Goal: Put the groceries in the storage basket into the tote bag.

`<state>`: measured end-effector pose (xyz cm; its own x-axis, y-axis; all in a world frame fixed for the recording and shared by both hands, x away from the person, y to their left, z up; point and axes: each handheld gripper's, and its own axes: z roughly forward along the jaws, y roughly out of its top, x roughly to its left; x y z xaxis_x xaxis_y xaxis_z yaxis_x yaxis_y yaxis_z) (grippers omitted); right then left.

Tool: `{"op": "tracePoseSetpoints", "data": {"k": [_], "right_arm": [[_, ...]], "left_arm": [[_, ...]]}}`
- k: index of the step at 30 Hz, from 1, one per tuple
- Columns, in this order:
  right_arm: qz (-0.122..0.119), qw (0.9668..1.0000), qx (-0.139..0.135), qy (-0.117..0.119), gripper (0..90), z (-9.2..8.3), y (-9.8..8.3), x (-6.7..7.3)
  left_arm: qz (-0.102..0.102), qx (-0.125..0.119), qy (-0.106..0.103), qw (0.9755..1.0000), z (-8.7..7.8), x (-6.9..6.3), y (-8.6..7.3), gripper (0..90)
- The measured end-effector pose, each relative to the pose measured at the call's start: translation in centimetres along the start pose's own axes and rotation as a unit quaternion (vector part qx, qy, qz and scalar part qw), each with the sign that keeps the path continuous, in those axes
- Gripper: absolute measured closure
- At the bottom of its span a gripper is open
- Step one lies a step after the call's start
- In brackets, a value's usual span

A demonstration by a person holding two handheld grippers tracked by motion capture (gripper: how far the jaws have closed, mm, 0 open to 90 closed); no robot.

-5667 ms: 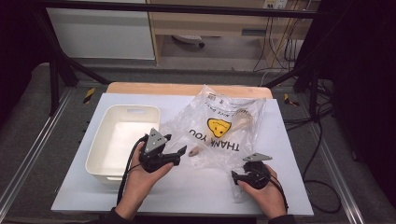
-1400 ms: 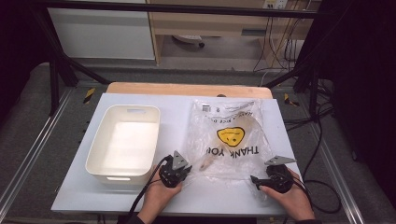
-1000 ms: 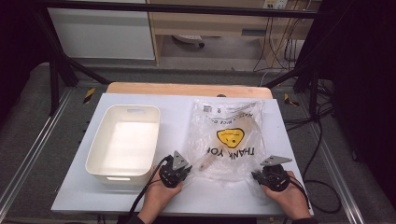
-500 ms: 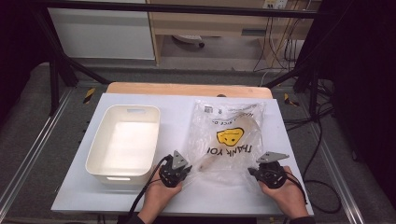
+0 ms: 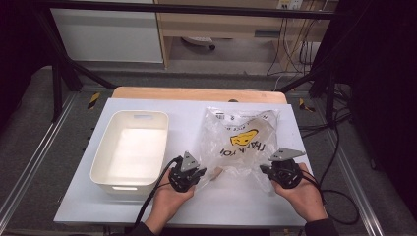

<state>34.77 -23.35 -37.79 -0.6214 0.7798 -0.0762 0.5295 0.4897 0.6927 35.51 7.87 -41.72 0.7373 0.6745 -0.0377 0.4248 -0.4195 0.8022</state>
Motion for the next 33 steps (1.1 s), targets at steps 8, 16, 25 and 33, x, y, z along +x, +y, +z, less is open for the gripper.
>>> {"op": "tracePoseSetpoints", "data": {"k": [8, 16, 25, 33], "right_arm": [[-0.011, 0.9999, -0.005, -0.003, 90.0, -0.6, 1.6, -0.2], [-0.022, 0.9996, -0.010, -0.014, 90.0, -1.4, 3.6, -0.7], [-0.024, 0.9993, -0.013, -0.026, 90.0, -2.6, 5.7, -1.7], [-0.022, 0.9992, -0.014, -0.030, 90.0, -3.3, 7.1, -2.6]], "left_arm": [[-0.015, -0.013, -0.011, 0.9997, -1.0, 0.6, 1.5, 90.0], [-0.016, -0.016, -0.013, 0.9997, -1.9, 1.2, 2.9, 90.0], [-0.021, -0.013, -0.015, 0.9996, -3.2, 2.5, 4.4, 90.0], [-0.032, -0.009, -0.023, 0.9992, -3.9, 4.1, 5.8, 90.0]]}}
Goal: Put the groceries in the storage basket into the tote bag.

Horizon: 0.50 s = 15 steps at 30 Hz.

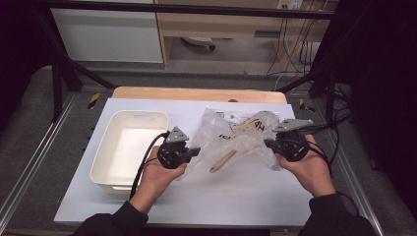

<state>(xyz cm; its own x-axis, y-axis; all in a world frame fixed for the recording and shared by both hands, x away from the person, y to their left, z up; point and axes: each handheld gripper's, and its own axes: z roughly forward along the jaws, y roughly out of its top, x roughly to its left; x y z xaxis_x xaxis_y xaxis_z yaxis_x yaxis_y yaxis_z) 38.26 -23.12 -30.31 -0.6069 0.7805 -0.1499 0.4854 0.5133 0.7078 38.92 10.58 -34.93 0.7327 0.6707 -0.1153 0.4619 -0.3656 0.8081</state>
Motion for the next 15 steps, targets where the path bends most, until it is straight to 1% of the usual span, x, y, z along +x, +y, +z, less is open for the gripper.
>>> {"op": "tracePoseSetpoints", "data": {"k": [3, 6, 7, 12, 15], "right_arm": [[0.001, 1.0000, -0.002, 0.001, 90.0, 0.0, 0.4, -0.2], [0.001, 1.0000, -0.005, -0.002, 90.0, 0.0, 0.9, -0.4], [0.000, 1.0000, -0.003, -0.001, 90.0, 0.0, 1.1, -0.5], [-0.008, 1.0000, 0.000, 0.001, 90.0, 0.4, 2.5, -0.6], [-0.006, 1.0000, -0.002, 0.001, 90.0, 0.7, 3.5, -0.9]], "left_arm": [[-0.004, -0.007, -0.003, 1.0000, -0.3, 0.6, 0.5, 90.0], [-0.007, -0.006, -0.006, 0.9999, -0.4, 1.2, 0.9, 90.0], [-0.004, -0.007, -0.008, 0.9999, -0.4, 1.3, 1.1, 90.0], [0.005, -0.009, -0.009, 0.9999, -0.6, 1.3, 2.2, 90.0], [0.005, -0.015, -0.010, 0.9998, -0.9, 1.3, 2.9, 90.0]]}}
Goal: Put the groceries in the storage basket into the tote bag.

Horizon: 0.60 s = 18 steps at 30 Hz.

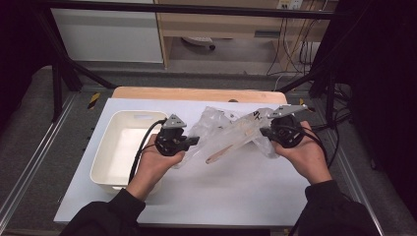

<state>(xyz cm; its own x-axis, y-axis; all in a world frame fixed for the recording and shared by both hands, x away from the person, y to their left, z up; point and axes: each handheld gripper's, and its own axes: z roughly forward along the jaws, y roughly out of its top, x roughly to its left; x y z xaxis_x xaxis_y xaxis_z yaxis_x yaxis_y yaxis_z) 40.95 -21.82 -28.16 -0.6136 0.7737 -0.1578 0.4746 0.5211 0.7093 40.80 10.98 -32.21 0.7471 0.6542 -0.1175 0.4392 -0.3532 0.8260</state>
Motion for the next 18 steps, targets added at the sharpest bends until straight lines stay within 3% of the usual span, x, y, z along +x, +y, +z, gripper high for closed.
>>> {"op": "tracePoseSetpoints", "data": {"k": [8, 18], "right_arm": [[0.007, 0.9999, -0.006, -0.005, 90.0, -0.6, 1.9, -1.1], [0.012, 0.9998, -0.010, -0.010, 90.0, -0.7, 2.6, -1.7]], "left_arm": [[-0.001, -0.011, 0.012, 0.9999, -1.2, 1.1, 1.4, 90.0], [-0.006, -0.017, 0.018, 0.9997, -2.0, 2.3, 2.4, 90.0]]}}
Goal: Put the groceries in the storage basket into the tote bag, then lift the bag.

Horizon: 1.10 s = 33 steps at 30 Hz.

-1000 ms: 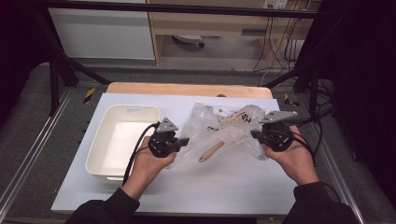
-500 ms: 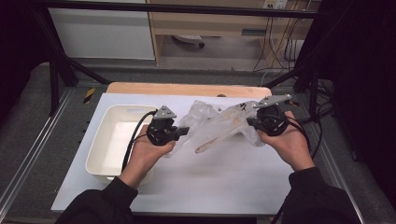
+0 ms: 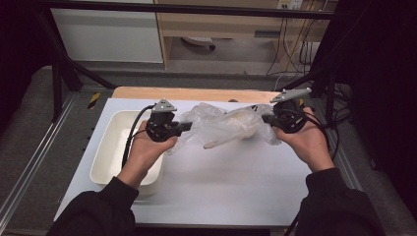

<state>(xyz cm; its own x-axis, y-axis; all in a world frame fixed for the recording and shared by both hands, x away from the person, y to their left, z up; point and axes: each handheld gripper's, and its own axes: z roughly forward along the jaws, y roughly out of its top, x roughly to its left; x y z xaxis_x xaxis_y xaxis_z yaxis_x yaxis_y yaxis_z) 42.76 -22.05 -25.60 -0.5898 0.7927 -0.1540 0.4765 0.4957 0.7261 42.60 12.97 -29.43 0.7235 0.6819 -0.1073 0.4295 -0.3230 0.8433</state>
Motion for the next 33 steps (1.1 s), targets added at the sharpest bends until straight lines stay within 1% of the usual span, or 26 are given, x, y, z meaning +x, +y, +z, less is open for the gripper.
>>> {"op": "tracePoseSetpoints", "data": {"k": [5, 8, 14, 18, 23, 27, 31, 33], "right_arm": [[0.003, 1.0000, 0.002, 0.000, 90.0, -0.1, 0.2, -0.2], [0.003, 1.0000, 0.000, -0.002, 90.0, -0.3, 0.5, -0.4], [0.006, 1.0000, 0.000, -0.004, 90.0, -0.5, 1.2, -0.9], [0.010, 0.9999, -0.002, -0.006, 90.0, -0.6, 1.6, -1.2], [0.008, 0.9999, -0.005, -0.009, 90.0, -0.9, 2.1, -1.3], [0.007, 0.9999, -0.006, -0.012, 90.0, -1.4, 2.5, -1.5], [0.006, 0.9998, -0.007, -0.015, 90.0, -1.6, 2.8, -1.7], [0.005, 0.9998, -0.007, -0.017, 90.0, -1.7, 3.0, -1.8]], "left_arm": [[0.000, 0.000, 0.001, 1.0000, -0.2, 0.3, 0.4, 90.0], [-0.006, -0.005, 0.000, 1.0000, -0.3, 0.6, 0.8, 90.0], [-0.012, -0.010, 0.000, 0.9999, -0.8, 1.5, 1.9, 90.0], [-0.014, -0.008, -0.002, 0.9999, -1.0, 1.9, 2.5, 90.0], [-0.019, -0.011, -0.001, 0.9998, -1.3, 2.1, 3.2, 90.0], [-0.023, -0.013, -0.004, 0.9996, -1.5, 2.4, 3.6, 90.0], [-0.035, -0.014, -0.013, 0.9992, -1.6, 2.7, 4.0, 90.0], [-0.035, -0.015, -0.011, 0.9992, -1.7, 2.8, 4.2, 90.0]]}}
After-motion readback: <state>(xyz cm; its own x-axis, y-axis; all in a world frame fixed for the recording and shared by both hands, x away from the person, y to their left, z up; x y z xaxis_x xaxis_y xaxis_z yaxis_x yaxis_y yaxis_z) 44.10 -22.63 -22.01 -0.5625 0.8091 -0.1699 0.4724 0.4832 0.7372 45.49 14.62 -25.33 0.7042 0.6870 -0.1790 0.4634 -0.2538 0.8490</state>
